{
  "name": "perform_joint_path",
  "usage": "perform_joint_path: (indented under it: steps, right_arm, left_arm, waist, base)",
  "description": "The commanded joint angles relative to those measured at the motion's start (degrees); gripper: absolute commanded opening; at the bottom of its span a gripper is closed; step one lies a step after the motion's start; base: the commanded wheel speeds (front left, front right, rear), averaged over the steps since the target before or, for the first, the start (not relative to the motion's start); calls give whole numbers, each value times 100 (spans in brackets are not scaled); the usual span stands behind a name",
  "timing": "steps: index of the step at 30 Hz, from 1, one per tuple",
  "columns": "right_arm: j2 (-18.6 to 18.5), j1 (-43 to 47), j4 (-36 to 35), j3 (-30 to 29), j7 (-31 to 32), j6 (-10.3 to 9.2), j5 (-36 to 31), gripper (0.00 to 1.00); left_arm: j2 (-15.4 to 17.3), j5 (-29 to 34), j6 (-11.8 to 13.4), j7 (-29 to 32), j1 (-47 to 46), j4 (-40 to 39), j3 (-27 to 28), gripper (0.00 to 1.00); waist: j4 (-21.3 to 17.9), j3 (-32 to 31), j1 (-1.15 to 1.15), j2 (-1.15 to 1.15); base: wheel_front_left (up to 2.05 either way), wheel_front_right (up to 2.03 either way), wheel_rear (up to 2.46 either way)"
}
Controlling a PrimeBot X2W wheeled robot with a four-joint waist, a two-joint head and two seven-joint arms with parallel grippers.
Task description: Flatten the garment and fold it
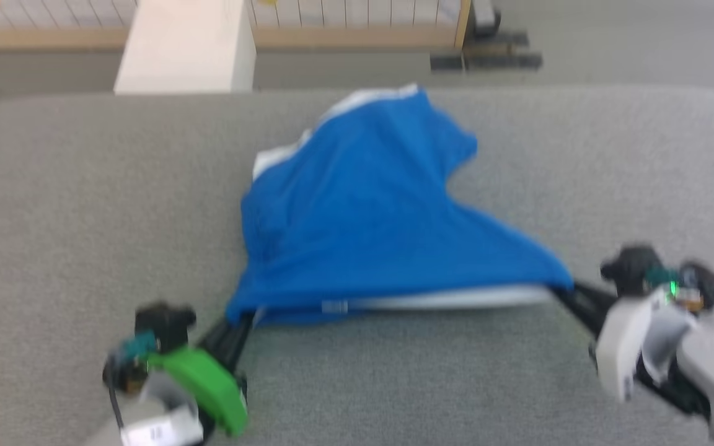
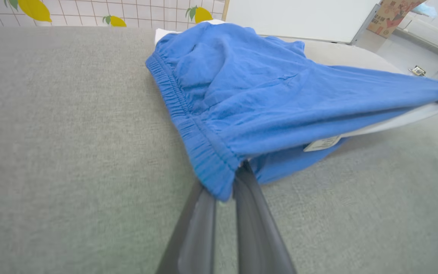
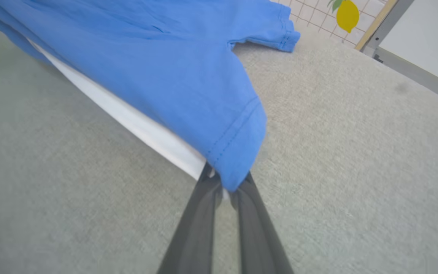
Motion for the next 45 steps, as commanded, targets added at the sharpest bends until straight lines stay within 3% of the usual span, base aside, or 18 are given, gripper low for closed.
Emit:
perform_joint_path:
  steps: [1,7,13,17,20,25,30,31,45]
  right_arm:
    - [-108,310,-122,-105,55,-12,46,0]
    - [-355,1609,-868,-724,405,-12,-12,0]
    - [-321,2768,-1598,-1735,749,-12,-243,0]
    - [-170,2968,-1990,-2403,1019,-12,-621,0]
    - [90,2864,-2178,-2745,1270,-12,-783,0]
    - [283,2285,-2174,-2887,1741,-12,-889,0]
    - [205,1236,-1910,-2611,2329,-12,-784,0]
    - [243,456,-1639,-2421,2530,-12,-702,0]
    - [1183,-2478,807,-1513,2917,-12,-429,0]
  left_arm:
    - [145,17,123,-24,253,-78,-13,0]
    - [495,-110,499,98,1137,-713,-88,0]
    - [741,-114,758,268,1578,-1355,-190,0]
    - [741,-29,813,373,1475,-1539,-242,0]
    - [634,66,712,441,1174,-1524,-294,0]
    - [415,286,520,559,528,-1289,-383,0]
    - [168,433,304,559,-206,-872,-352,0]
    - [34,515,185,532,-654,-553,-314,0]
    - [-527,630,-166,313,-1908,719,-230,0]
  waist:
    - [26,-631,1,0]
    - [83,-891,1,0]
    - [198,-881,1,0]
    - [266,-779,1,0]
    - [333,-613,1,0]
    - [422,-215,1,0]
    - [512,349,1,0]
    - [584,696,1,0]
    - [935,1833,1,0]
  base:
    - [0,0,0]
    - [0,0,0]
    - [0,0,0]
    - [0,0,0]
    - [0,0,0]
    - [0,0,0]
    - [0,0,0]
    - [0,0,0]
    - [0,0,0]
